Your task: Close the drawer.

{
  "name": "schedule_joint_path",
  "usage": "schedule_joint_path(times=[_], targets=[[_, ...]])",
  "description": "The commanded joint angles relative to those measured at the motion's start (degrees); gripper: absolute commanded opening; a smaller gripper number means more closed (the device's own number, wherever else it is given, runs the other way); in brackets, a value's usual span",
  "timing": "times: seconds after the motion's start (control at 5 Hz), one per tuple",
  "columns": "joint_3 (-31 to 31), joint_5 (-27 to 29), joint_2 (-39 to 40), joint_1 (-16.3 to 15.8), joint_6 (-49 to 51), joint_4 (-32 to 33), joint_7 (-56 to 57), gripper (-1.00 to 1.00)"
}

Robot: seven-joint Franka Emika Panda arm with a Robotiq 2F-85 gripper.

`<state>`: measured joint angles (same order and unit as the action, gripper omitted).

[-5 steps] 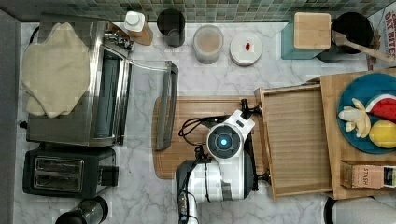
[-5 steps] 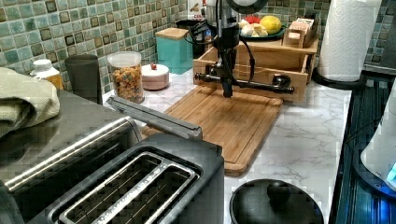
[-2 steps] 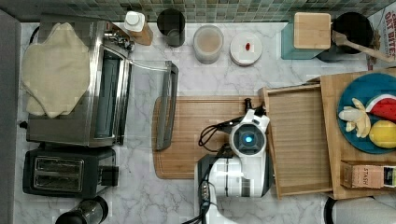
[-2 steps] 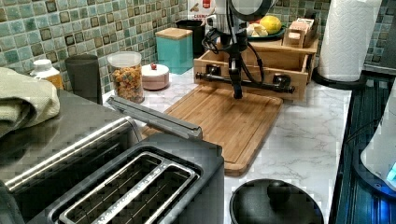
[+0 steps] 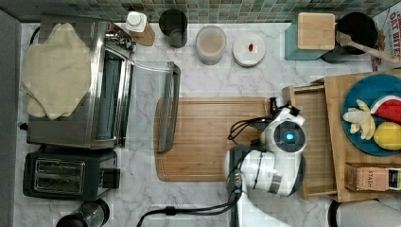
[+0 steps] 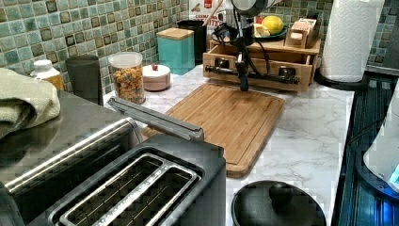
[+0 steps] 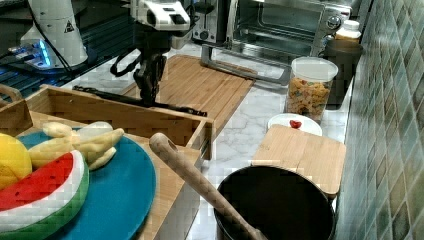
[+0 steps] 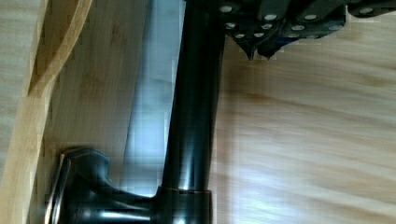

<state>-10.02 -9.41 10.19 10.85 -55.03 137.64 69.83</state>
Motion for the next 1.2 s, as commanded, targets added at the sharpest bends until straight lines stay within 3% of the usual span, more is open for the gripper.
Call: schedule_joint_path(times=[0.2, 1.2], targets=[[-7.98, 1.93, 9.31, 11.02, 0.3, -23.51, 14.2, -1.0], [-9.85, -0.05, 9.53, 10.79, 2.12, -25.52, 12.72, -1.0]])
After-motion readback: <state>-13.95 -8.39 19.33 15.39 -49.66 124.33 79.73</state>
